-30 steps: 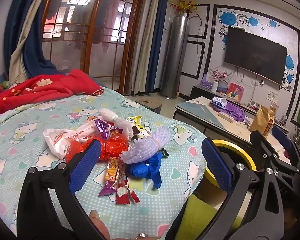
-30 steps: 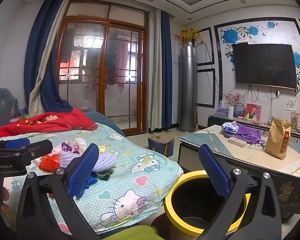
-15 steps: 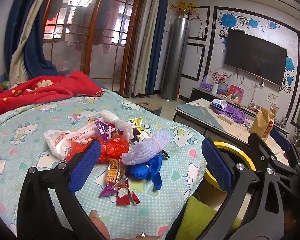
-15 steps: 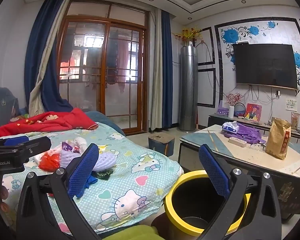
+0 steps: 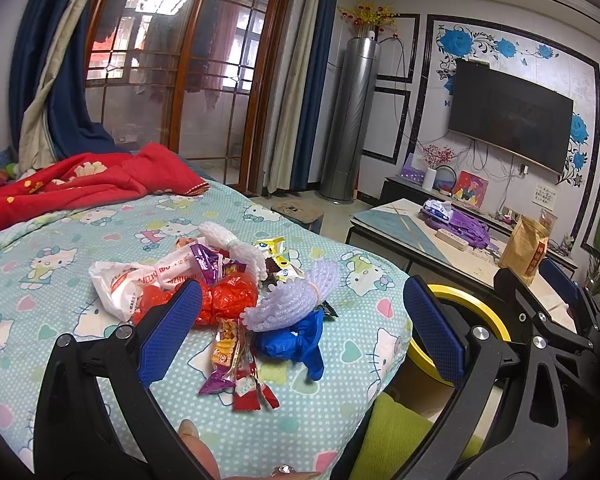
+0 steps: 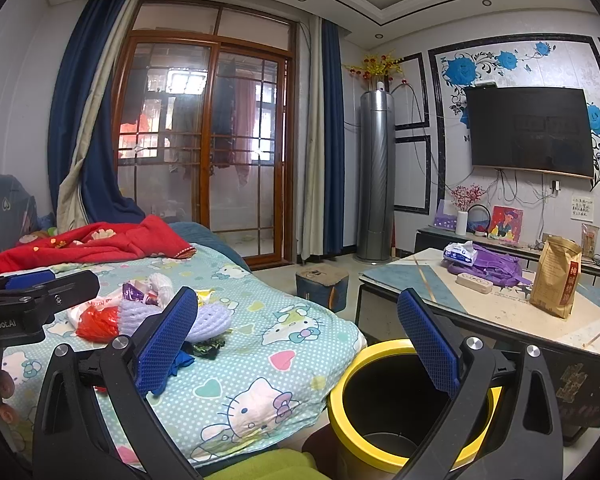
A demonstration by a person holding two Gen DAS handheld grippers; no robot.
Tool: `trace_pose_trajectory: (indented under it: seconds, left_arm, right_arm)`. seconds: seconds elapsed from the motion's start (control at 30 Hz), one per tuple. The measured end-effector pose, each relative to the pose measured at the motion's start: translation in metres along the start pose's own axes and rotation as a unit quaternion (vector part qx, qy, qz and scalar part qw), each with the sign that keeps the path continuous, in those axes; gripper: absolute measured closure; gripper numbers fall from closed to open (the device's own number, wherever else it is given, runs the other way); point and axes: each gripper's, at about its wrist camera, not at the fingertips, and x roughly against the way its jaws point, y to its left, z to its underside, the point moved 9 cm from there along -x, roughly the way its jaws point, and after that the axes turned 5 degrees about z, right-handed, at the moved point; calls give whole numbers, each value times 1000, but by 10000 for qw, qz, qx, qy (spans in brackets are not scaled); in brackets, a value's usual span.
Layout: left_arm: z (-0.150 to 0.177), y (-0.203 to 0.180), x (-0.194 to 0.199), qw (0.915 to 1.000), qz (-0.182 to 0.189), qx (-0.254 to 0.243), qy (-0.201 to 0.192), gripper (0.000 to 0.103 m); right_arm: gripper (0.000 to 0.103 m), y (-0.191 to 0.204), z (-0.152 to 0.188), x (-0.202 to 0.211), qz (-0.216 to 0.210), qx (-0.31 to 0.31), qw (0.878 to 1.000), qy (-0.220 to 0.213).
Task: Collect trash
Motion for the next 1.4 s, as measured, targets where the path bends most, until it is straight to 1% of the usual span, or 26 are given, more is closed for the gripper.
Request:
trace_pose_trajectory:
  seconds: [1.07,1.13,1.2,1.23,1.27,1.33,1.4]
  left_arm:
    - [3,2,0,10000,-4,38,19,11]
    - [2,2,0,10000,-17,27,10,11]
    - [3,6,2,10000,-33,89,-4,11]
    - [3,9,2,9999,-55,142,0,11]
    - [4,12,2,9998,-84,190,4,11]
    - [3,22,2,9995,-154,288,4,11]
    - [2,33,1,9989,-254,392,-8,11]
  right_arm:
    - [6,0,-1,-1,-16,5,10000,35]
    - [6,2,-1,0,-55,35,10000,26]
    - [6,9,0,-2,-182,94,9998,30]
    - [6,11,11,-7,-218,106,9997,35]
    - [6,13,11,-6,-277,133,9995,32]
    - [6,22,14,-7,-482,223,9986,56]
    - [6,32,7,-12,-640,284,9975,96]
